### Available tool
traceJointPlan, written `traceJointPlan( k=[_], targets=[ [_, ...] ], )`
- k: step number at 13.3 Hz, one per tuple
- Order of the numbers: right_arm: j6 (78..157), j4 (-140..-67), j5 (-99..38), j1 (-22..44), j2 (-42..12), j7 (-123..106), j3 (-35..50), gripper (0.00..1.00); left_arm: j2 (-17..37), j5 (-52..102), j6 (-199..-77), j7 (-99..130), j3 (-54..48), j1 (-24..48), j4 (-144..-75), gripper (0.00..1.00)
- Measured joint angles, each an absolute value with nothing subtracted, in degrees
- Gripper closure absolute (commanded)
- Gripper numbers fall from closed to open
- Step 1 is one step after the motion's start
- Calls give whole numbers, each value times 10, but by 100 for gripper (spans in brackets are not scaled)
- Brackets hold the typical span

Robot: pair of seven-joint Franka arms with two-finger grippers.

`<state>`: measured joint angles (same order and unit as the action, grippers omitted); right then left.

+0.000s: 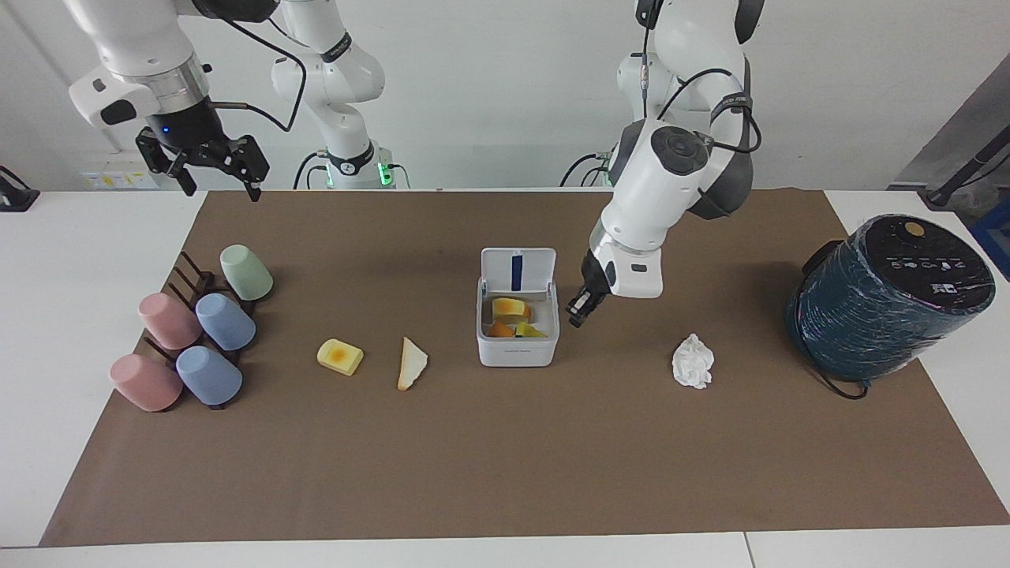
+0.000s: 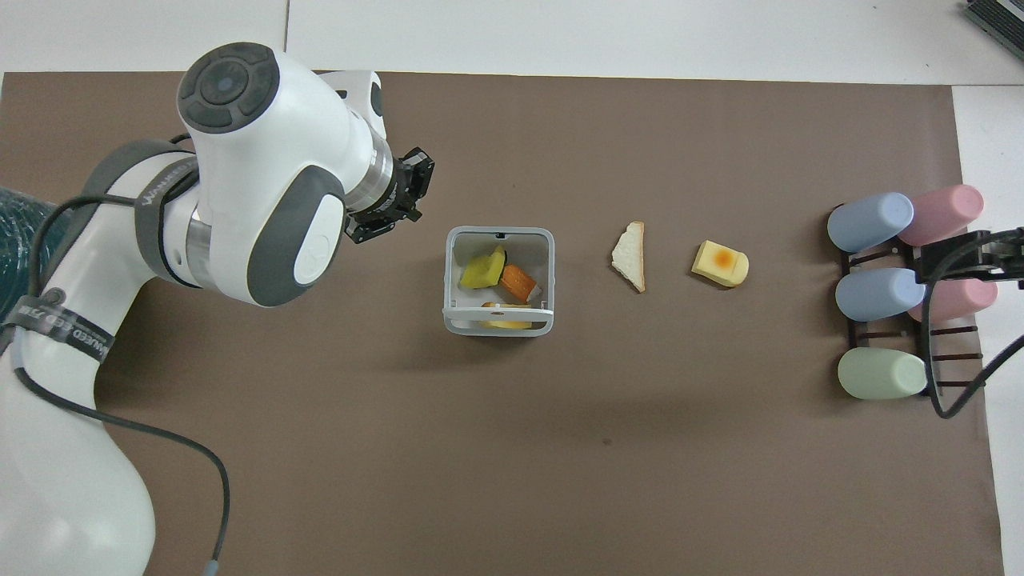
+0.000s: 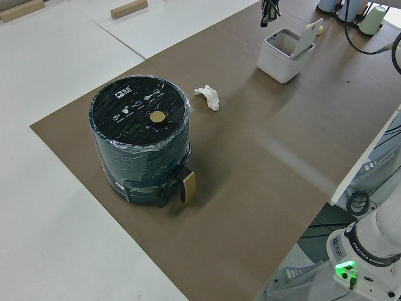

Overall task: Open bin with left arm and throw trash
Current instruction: 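Reach the left gripper to the tissue while the right gripper reaches the sponge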

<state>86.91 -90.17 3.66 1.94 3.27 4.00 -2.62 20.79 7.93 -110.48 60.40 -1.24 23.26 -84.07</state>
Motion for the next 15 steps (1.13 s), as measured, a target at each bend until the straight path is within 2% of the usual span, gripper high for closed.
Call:
traceJointPlan(
  k=[3, 8, 9, 10, 11, 14, 15],
  targets=[
    [881, -909, 27, 21, 33, 39, -26, 0, 201, 48, -1036, 453, -11, 196, -835, 100],
    [1078, -1029, 3, 67, 22, -2, -21, 0, 191, 42, -1005, 204, -10, 131, -850, 100],
    [1106, -1046, 0, 72, 11, -28, -21, 0, 187, 42, -1007, 157, -10, 120, -863, 94],
    [1133, -1057, -7, 73, -6, -61, -21, 0, 181, 42, -1016, 118, -10, 110, -882, 78],
    [1155, -1063, -12, 73, -26, -96, -21, 0, 174, 42, -1037, 93, -10, 103, -903, 73],
    [1211, -1070, -23, 72, -98, -212, -22, 0, 154, 42, -1105, 69, -11, 97, -967, 48],
    [1234, -1074, -28, 72, -120, -241, -22, 0, 149, 42, -1126, 69, -11, 97, -982, 46]
  ],
)
